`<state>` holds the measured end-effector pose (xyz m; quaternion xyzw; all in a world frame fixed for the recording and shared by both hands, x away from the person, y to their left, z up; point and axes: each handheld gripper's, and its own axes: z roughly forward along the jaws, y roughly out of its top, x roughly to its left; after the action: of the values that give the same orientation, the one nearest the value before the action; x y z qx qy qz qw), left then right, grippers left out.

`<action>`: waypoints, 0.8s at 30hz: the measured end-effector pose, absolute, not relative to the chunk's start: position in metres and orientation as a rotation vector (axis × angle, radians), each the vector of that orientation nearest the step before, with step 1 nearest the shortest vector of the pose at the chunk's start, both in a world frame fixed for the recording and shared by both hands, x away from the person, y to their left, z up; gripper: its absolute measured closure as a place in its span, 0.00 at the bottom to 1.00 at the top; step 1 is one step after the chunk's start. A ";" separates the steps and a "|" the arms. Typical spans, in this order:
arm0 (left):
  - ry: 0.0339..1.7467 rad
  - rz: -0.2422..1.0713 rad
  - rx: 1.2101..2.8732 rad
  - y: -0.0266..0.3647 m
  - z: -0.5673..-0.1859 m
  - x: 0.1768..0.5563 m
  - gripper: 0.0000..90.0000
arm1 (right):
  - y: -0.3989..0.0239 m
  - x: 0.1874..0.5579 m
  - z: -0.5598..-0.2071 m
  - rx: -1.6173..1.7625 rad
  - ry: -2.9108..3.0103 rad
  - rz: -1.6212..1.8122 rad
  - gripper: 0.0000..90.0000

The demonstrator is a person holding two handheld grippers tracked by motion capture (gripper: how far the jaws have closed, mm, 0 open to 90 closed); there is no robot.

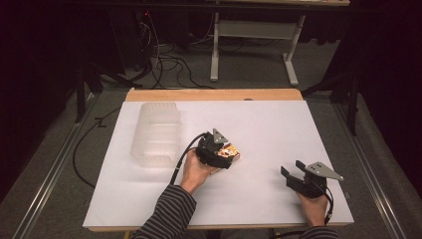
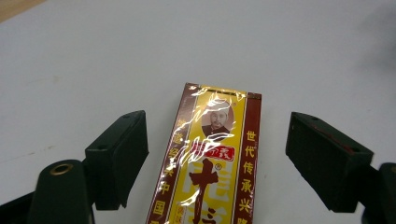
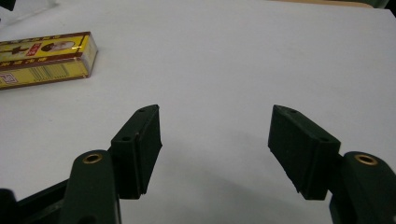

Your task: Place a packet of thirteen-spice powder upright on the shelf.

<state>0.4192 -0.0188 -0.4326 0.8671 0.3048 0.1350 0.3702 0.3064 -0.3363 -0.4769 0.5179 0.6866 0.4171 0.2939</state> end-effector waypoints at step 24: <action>0.790 0.288 2.336 -0.045 -0.456 0.444 0.25 | -0.335 0.307 -0.477 1.377 1.839 1.097 0.39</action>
<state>0.4436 -0.0453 -0.4560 0.8902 0.3011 0.1097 0.3237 0.3072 -0.3354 -0.4770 0.5171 0.6905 0.4120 0.2935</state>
